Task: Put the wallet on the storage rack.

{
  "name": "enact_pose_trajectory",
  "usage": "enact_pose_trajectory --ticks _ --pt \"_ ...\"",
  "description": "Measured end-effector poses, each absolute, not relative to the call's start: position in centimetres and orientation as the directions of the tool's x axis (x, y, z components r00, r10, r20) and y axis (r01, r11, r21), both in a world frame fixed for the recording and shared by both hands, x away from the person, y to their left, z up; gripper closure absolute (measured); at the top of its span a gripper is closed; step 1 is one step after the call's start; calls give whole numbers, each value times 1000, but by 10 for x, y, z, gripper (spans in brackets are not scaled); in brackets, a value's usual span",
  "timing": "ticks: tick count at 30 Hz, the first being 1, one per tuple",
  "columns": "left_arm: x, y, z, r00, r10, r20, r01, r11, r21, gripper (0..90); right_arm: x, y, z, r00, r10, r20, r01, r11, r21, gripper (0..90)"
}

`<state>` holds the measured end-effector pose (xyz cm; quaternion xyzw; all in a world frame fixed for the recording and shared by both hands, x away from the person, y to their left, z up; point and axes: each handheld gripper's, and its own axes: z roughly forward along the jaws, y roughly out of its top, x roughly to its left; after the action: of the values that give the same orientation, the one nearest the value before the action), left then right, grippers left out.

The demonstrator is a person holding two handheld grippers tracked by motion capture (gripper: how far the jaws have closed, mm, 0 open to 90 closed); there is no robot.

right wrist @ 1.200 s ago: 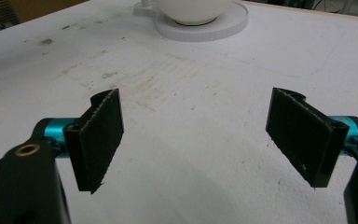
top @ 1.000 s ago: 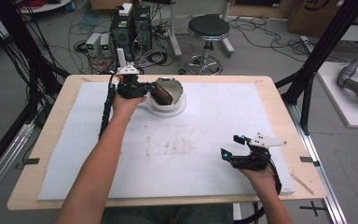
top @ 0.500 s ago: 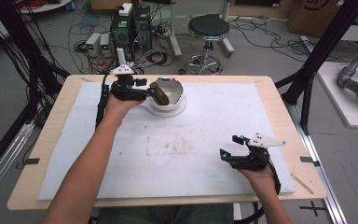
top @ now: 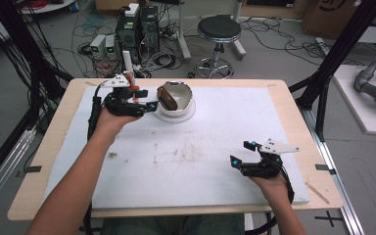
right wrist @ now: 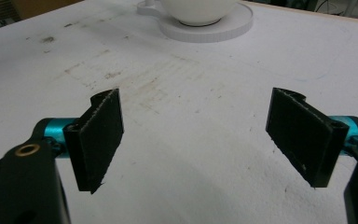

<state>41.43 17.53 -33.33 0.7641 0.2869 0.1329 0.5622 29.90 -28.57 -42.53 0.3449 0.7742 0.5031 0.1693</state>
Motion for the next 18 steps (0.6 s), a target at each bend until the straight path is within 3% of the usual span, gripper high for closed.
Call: enact_pose_trajectory --ticks 18 --pt "359 205 -362 779 616 -119 309 -212 927 257 305 -279 -425 -711 698 85 364 263 893 192"
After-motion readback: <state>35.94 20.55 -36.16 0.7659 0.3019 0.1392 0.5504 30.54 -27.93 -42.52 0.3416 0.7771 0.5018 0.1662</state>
